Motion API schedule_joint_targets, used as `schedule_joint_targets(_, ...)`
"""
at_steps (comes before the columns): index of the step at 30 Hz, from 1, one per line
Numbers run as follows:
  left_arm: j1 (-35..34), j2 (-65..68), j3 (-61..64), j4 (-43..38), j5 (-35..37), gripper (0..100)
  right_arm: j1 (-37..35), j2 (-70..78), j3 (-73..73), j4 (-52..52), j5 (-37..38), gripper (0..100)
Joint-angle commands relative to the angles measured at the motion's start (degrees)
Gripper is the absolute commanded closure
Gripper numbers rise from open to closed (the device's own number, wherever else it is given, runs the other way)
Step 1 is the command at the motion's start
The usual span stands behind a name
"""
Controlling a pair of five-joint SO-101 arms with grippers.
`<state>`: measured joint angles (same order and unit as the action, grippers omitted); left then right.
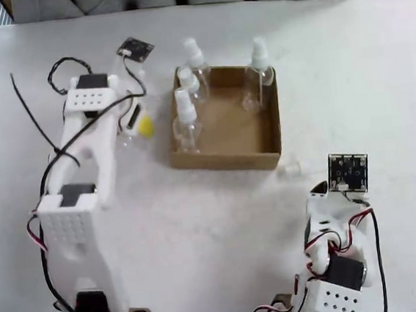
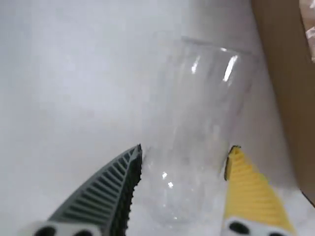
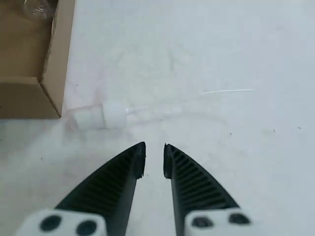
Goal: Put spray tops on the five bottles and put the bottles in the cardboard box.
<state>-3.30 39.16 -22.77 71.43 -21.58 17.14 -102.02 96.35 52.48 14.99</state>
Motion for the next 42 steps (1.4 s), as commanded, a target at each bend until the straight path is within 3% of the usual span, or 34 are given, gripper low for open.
schedule_joint_targets(1,0.31,2.15,-4.75,2.55,-2.64,73,-0.48,-0.40,0.53,0.31,0.44,96.1)
schedule_joint_targets(7,-0.40,4.26,-6.07,2.99,-1.41,75,-0.48,-0.40,0.53,0.31,0.44,96.1)
schedule_joint_targets(12,-1.19,4.09,-6.68,5.45,1.85,98,-0.48,-0.40,0.53,0.31,0.44,96.1)
schedule_joint_targets(19,-2.15,-1.98,-8.44,19.16,2.55,98,-0.48,-0.40,0.53,0.31,0.44,96.1)
schedule_joint_targets(24,-1.01,-12.79,-11.08,28.84,10.11,98,-0.31,-0.40,0.53,0.31,0.44,96.1)
schedule_joint_targets(30,7.08,-28.70,-1.32,30.51,20.57,98,-0.22,-0.40,0.53,0.31,0.44,96.1)
schedule_joint_targets(35,18.68,-41.89,12.57,28.84,21.01,98,-0.13,-0.31,0.53,0.31,0.44,96.1)
schedule_joint_targets(42,32.04,-57.63,34.81,17.85,21.36,98,1.89,-0.31,0.53,0.31,0.44,96.1)
